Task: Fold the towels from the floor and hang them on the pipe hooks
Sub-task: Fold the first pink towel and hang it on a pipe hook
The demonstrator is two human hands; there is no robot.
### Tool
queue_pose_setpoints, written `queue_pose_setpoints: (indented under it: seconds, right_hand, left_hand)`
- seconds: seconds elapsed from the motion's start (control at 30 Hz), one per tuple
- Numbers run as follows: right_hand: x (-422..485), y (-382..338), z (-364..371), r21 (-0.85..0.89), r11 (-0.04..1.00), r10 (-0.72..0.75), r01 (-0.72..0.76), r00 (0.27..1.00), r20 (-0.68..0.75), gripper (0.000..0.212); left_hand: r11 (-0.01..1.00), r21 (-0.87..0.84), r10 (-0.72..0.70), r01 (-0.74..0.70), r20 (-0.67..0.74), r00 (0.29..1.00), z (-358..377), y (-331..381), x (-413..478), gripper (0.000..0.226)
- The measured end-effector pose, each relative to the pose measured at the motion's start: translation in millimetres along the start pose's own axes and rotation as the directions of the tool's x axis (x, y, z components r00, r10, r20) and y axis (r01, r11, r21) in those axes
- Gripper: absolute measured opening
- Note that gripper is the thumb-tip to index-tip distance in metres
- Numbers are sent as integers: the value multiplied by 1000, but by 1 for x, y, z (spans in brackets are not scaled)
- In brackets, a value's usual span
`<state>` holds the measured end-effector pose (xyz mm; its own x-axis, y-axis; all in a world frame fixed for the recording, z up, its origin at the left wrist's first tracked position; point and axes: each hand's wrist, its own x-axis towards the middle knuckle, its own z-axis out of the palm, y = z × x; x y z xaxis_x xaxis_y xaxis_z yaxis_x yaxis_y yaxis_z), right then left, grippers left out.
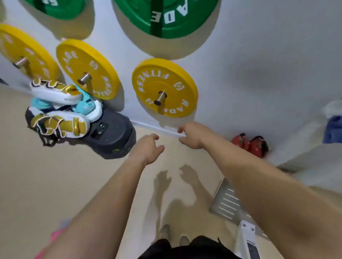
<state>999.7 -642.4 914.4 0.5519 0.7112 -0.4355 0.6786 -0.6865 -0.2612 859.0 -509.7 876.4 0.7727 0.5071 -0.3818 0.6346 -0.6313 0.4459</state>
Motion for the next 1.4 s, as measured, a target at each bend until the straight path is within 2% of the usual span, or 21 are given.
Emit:
queue_pose_setpoints:
  seconds: [0.1,0.23,0.37,0.5,0.67,0.87,1.1,1.2,1.4]
  right_hand:
    - [10,-51,45,-71,985,-147,156,982,115,45]
    - [2,-110,103,-99,941,-289,325,919,269,45]
    - [-14,-164,145,-114,883,-385,455,842,378,46]
    - [-29,-223,173,-131,815,-459,564,767,448,46]
    - [-43,-305,209,-128,738,-530,663,686,498,46]
    - [-56,-419,261,-75,669,-596,740,594,541,43]
    - [-58,-560,347,-122,630,-570,767,564,597,38]
    - [-52,-613,390,-113,645,-550,756,561,619,37]
    - [-8,-662,492,-112,661,-511,742,553,658,31]
  left_hand:
    - [975,-82,-207,206,-8,978,25,-62,-48,54]
    - [886,-170,-429,432,56,902,61,-120,-121,54]
    - [787,-229,-572,573,76,816,79,-165,-186,55]
    - [691,-306,-678,655,40,734,77,-209,-245,55]
    - [577,-410,-771,706,11,637,68,-276,-304,54]
    - [512,-485,-812,709,-5,583,59,-376,-359,57]
    - [488,-523,-818,699,6,575,36,-535,-405,56]
    - [475,-537,-817,697,25,576,34,-595,-415,53]
    - [407,-551,-827,728,117,550,81,-703,-401,47]
